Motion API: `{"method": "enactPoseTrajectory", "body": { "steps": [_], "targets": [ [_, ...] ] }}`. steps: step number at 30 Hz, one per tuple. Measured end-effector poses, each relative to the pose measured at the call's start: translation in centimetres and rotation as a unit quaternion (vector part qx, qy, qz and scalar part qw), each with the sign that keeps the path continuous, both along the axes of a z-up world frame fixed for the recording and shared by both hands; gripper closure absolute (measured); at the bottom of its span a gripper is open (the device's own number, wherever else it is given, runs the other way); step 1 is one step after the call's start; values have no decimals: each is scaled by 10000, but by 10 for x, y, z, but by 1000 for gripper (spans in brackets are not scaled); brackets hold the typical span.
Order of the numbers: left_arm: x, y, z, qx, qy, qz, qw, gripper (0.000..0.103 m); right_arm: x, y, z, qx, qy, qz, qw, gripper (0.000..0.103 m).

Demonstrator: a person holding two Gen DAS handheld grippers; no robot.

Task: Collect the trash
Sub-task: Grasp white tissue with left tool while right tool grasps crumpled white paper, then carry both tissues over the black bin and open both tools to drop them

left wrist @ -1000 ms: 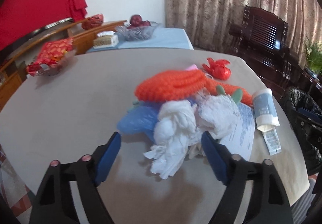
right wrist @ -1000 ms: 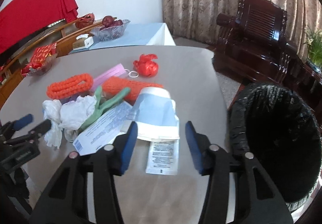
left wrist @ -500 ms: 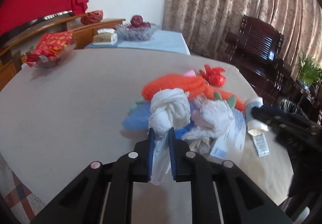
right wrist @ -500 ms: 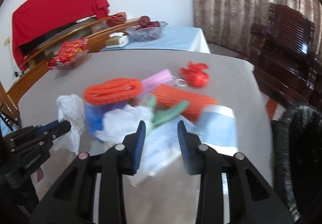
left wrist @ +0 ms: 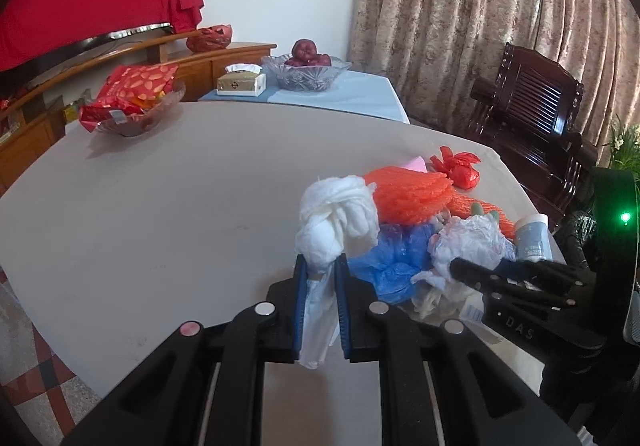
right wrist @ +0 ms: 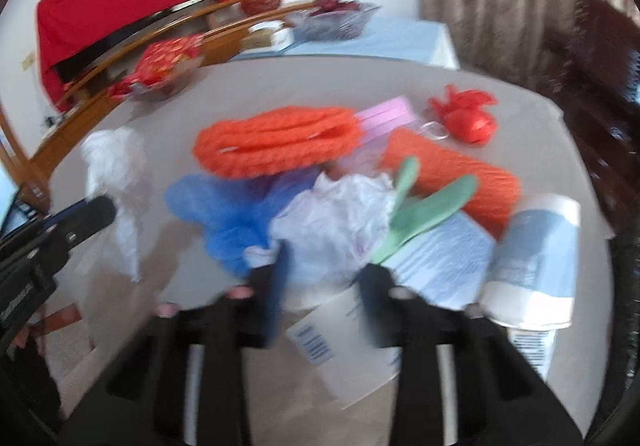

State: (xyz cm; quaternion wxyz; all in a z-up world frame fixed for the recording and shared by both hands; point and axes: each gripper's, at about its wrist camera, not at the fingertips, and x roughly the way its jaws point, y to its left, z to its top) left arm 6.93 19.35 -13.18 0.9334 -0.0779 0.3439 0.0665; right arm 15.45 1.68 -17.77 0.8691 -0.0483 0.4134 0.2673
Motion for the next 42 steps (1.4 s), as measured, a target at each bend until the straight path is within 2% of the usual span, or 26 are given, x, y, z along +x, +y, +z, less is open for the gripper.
{"method": "enactPoseTrajectory", "body": {
  "steps": [1,2,11,18,22,26,32,38,42],
  "targets": [
    [0,0,1,-10,-9,-5,10000,89,-3,1,3,2,-48,31,10000,88],
    [-1,0,1,-11,-20,-8,10000,89,-6,1,6,24,-92,64,9999,98],
    [-2,-18,29,-2,-267,-217,9994,89,-35,-31,70,571,-650,20,9962,99],
    [11,-65,58,-138,-462,-814,9955,89,-48,-88,109,821,-1005,-450,9905,99],
    [22,-103,67,-196,-516,-1276,9903,89,-57,-132,122,647,-1208,-802,9873,99],
    [34,-150,73,-328,-556,-1826,9811,89,-65,-191,128,444,-1313,-1332,9814,99],
    [57,-235,75,-504,-568,-2617,9622,89,-75,-280,117,104,-1241,-2236,9667,98],
    [74,-324,69,-734,-492,-3277,9406,89,-80,-347,97,-187,-1171,-2862,9508,98],
    [86,-372,63,-828,-398,-3548,9304,89,-80,-377,83,-271,-1083,-3146,9426,98]
  ]
}}
